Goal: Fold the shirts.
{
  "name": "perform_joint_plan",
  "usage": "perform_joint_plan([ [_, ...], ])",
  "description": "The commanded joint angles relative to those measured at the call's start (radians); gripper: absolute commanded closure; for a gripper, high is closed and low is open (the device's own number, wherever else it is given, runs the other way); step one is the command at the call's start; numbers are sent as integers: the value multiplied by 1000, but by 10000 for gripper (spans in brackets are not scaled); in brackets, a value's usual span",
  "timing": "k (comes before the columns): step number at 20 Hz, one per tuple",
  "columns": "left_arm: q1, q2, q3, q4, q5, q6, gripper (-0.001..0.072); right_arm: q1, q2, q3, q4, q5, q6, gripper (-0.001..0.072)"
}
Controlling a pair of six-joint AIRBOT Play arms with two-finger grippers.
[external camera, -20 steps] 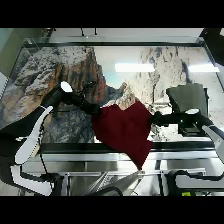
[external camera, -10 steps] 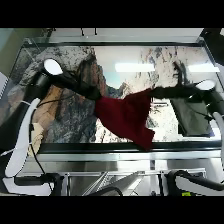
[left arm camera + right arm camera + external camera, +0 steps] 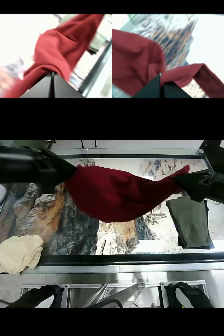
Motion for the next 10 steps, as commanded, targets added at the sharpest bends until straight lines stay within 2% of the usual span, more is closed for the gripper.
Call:
perform_joint_plan([
  [1,0,100,-63,165,30,-20,696,1,63,-3,-56,45,43,690],
  [3,0,62,-165,185,57,0,696,1,18,-61,-56,83,47,690],
  [6,0,-108,-269,186,116,52,696,1,-65,-230,-45,82,39,690],
  [10,19,-425,-286,187,179,69,692,1,-190,-516,-45,-65,35,690],
])
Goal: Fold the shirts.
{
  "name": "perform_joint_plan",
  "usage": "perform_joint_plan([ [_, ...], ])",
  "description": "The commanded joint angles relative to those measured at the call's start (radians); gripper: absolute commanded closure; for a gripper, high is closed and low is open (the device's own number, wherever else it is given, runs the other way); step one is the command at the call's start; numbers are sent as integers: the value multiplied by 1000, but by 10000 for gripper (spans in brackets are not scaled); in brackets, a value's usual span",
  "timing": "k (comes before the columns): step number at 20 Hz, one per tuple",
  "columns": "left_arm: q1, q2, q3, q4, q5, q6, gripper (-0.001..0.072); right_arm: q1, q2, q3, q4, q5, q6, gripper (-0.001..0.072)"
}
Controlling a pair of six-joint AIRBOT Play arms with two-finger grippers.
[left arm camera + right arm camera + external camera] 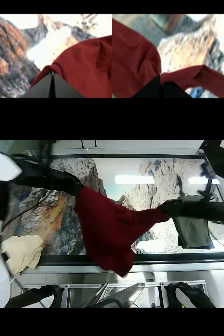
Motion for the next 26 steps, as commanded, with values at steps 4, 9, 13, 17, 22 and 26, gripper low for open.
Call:
perform_joint_plan([
  [4,55,-340,-28,13,-63,-70,18,1,-175,-275,3,-110,-1,690],
  [9,150,-310,-102,5,-308,-185,19,0,-187,-275,-5,-107,-1,689],
  [13,159,-99,-505,-2,-193,-190,77,0,-193,-275,-68,-116,0,689],
  [17,98,47,-879,-158,95,-157,78,0,-193,-278,-63,-112,0,690],
  [22,17,8,-1031,-309,312,-68,78,1,-193,-278,-31,-78,-1,689],
  [26,-16,-53,-1025,-413,318,17,387,1,-193,-278,-31,-68,-1,689],
])
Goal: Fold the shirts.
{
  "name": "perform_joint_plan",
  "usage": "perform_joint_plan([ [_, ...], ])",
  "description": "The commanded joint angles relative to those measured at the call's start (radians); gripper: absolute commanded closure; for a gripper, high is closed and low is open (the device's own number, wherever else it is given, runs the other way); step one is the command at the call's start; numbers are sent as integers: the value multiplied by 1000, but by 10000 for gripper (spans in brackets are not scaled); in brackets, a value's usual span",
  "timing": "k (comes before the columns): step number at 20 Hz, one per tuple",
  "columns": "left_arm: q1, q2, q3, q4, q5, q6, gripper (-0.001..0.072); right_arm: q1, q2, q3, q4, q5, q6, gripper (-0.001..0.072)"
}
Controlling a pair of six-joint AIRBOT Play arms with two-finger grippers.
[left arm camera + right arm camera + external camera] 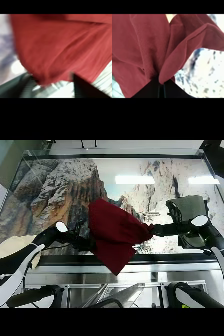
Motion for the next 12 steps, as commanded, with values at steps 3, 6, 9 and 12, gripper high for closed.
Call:
perform_joint_plan([
  [3,6,-23,47,-68,23,62,693,1,-1,0,5,50,0,689],
  [6,84,52,122,31,-93,36,694,1,0,-15,6,119,0,689],
  [9,192,182,179,90,-208,23,694,2,-1,-60,5,141,0,432],
  [12,308,302,193,88,-264,25,694,0,0,-72,2,127,2,291],
])
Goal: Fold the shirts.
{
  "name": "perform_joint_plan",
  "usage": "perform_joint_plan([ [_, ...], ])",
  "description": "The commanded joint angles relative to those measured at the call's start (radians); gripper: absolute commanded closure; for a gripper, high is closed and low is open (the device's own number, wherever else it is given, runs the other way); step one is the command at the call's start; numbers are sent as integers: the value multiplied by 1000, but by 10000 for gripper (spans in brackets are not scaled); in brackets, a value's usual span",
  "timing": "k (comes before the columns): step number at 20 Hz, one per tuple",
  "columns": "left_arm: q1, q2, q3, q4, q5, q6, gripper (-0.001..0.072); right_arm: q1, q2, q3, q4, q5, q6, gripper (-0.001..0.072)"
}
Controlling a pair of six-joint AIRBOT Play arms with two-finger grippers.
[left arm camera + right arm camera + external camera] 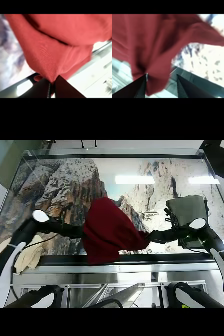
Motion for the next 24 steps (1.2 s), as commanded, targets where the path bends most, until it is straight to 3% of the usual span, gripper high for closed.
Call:
perform_joint_plan([
  [1,128,131,26,27,-101,-4,694,0,0,-16,-3,-16,11,291],
  [6,220,187,26,27,-137,25,694,0,-19,-23,-18,-123,61,290],
  [11,227,186,25,29,-138,59,694,56,-105,-109,190,-135,14,290],
  [17,226,120,26,35,-173,66,694,257,-239,-118,326,-354,-12,291],
  [21,226,76,26,35,-184,83,694,286,-298,-118,415,-381,-70,293],
  [23,226,75,26,35,-176,84,694,286,-298,-116,476,-380,-124,421],
  [24,226,75,26,35,-172,85,693,286,-298,-112,504,-370,-143,445],
])
